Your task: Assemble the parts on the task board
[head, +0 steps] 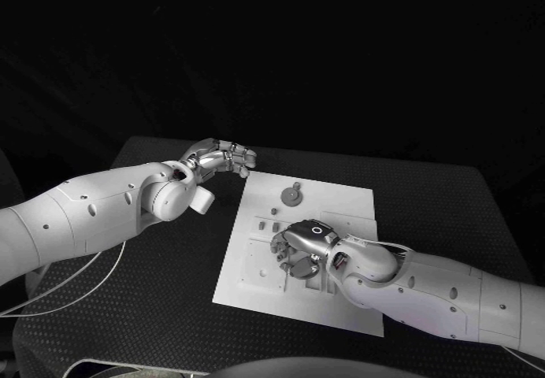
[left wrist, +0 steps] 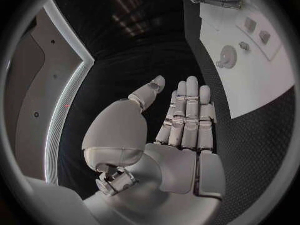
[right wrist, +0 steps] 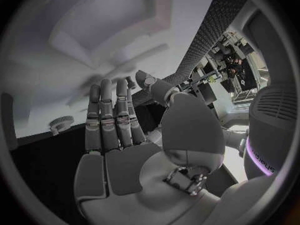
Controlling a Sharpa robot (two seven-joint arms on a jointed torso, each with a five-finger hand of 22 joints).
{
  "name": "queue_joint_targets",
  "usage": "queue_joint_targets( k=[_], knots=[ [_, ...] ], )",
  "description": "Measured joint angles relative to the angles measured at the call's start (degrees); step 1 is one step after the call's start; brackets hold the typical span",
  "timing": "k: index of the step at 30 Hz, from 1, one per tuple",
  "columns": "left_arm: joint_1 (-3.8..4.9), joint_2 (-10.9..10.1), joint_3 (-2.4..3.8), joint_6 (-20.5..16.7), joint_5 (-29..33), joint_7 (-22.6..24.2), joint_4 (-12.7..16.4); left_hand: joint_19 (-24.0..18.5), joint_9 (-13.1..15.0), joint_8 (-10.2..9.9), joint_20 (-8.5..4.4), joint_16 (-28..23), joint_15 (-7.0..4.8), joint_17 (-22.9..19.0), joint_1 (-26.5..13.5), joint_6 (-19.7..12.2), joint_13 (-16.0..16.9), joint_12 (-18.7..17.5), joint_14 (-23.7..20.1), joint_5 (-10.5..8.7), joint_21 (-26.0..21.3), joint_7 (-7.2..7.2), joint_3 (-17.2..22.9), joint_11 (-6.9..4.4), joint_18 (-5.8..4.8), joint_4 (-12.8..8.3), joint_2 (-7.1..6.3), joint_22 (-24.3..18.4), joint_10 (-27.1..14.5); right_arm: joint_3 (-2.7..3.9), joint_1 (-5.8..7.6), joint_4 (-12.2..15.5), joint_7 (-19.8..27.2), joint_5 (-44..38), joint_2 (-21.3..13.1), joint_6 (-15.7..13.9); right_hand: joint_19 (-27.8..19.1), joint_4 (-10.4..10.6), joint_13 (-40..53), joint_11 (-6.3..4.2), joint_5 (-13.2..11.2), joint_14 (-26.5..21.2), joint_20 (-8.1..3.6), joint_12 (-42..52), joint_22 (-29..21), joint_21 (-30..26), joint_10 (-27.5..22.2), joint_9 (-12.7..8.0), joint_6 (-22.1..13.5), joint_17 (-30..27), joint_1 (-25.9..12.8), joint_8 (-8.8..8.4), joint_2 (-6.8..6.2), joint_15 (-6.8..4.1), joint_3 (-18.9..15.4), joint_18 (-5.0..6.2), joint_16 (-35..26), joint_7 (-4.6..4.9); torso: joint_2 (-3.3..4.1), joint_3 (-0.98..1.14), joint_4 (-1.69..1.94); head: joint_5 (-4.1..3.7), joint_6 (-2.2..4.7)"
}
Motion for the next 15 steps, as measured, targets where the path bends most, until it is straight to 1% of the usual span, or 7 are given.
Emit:
queue_joint_targets(
  k=[5,8,10,11,12,13,15],
  knots=[
    [0.00,0.0,0.00,0.1,0.0,0.0,0.0,0.0,0.0,0.0,0.00,0.0,0.00,0.1,0.0,0.0,0.0,-0.1,0.0,0.00,0.0,0.00,0.0,0.00,0.00,0.0,0.00,0.0,0.0,0.01,-0.01,0.4,-0.2,0.1,-0.9,-0.6,0.0,0.0,0.0,0.12,0.0,0.0,0.00,-0.1,0.0,0.0,-0.1,0.0,0.0,0.1,0.0,0.00,-0.02,0.00,0.0,0.00,0.0,0.00,0.01,0.00,-0.02,-0.15,0.18],
    [0.00,0.0,0.00,0.1,0.0,0.0,0.0,0.0,0.0,0.0,0.00,0.0,0.00,0.1,0.0,0.0,0.0,-0.1,0.0,0.00,0.0,0.00,0.0,0.00,0.00,0.0,0.00,0.0,0.0,0.21,-0.02,1.1,-0.3,0.3,-1.9,-1.2,-0.2,0.2,0.1,0.50,0.4,0.0,0.20,-0.1,0.0,0.0,-0.5,0.0,0.0,0.1,0.0,0.00,-0.46,0.00,-0.2,0.00,0.0,0.00,0.01,0.00,-0.03,-0.31,0.35],
    [0.00,0.0,0.00,0.1,0.0,0.0,-0.1,0.0,0.0,0.0,0.00,0.0,0.00,0.1,0.0,0.0,0.0,-0.1,0.0,0.00,0.0,0.00,0.0,0.00,0.00,0.0,0.00,0.0,0.0,0.83,-0.03,2.1,-0.6,0.6,-2.6,-1.6,-0.2,0.2,0.1,0.30,0.4,0.0,0.20,-0.1,0.0,0.0,-0.3,0.0,0.0,0.2,0.0,0.00,-0.46,0.00,-0.2,0.00,0.0,0.00,0.00,0.00,-0.05,-0.41,0.46],
    [0.00,0.0,0.00,0.1,0.0,0.0,-0.1,0.0,0.0,0.0,0.00,0.0,0.00,0.1,0.0,0.0,0.0,-0.1,0.0,0.00,0.0,0.00,0.0,0.00,0.00,0.0,0.00,0.0,0.0,1.29,-0.03,2.6,-0.7,0.8,-2.9,-1.9,-0.2,0.2,0.1,0.30,0.4,0.0,0.20,-0.1,0.0,0.0,-0.3,0.0,0.0,0.2,0.0,0.00,-0.46,0.00,-0.2,0.00,0.0,0.00,0.00,0.01,-0.05,-0.48,0.52],
    [0.00,0.0,0.00,0.1,0.0,0.0,-0.1,0.0,0.0,0.0,0.00,0.0,0.00,0.1,0.0,0.0,0.0,-0.1,0.0,0.00,0.0,0.00,0.0,0.00,0.00,0.0,0.00,0.0,0.0,1.83,-0.02,3.1,-0.8,1.0,-3.1,-2.1,-0.2,0.2,0.2,0.30,0.7,0.0,0.20,-0.1,0.0,0.0,-0.3,0.0,0.0,0.3,0.0,0.00,-0.46,0.00,-0.2,0.00,-0.2,0.00,-0.01,0.02,-0.06,-0.54,0.61],
    [0.00,-0.1,0.00,0.1,0.0,0.0,-0.1,0.0,0.0,0.0,0.00,0.0,0.00,0.1,0.0,0.0,0.0,-0.1,0.0,0.00,0.0,0.00,0.0,0.00,0.00,0.0,0.00,0.0,0.0,2.56,0.04,3.8,-0.9,1.2,-3.5,-2.5,-0.2,0.2,0.3,0.30,0.9,0.0,0.20,-0.1,0.0,0.0,-0.3,0.0,0.1,0.4,0.4,0.00,-0.80,-0.01,-0.1,0.00,-0.3,0.12,-0.01,0.02,-0.08,-0.60,0.70],
    [0.00,-0.1,-0.01,0.1,0.0,0.0,-0.1,0.0,0.0,0.0,0.00,0.0,0.00,0.2,0.0,0.0,0.0,-0.1,0.0,0.00,0.0,0.00,0.0,0.00,0.00,0.0,0.00,0.0,0.0,3.44,0.42,4.8,-1.0,1.8,-4.2,-2.9,-0.2,0.5,0.4,0.30,0.9,0.0,0.20,-0.1,0.0,0.0,-0.3,-0.1,0.4,0.5,0.5,0.00,-0.98,-0.01,0.2,-0.01,-0.3,0.24,-0.01,0.03,-0.09,-0.76,0.84]
  ],
)
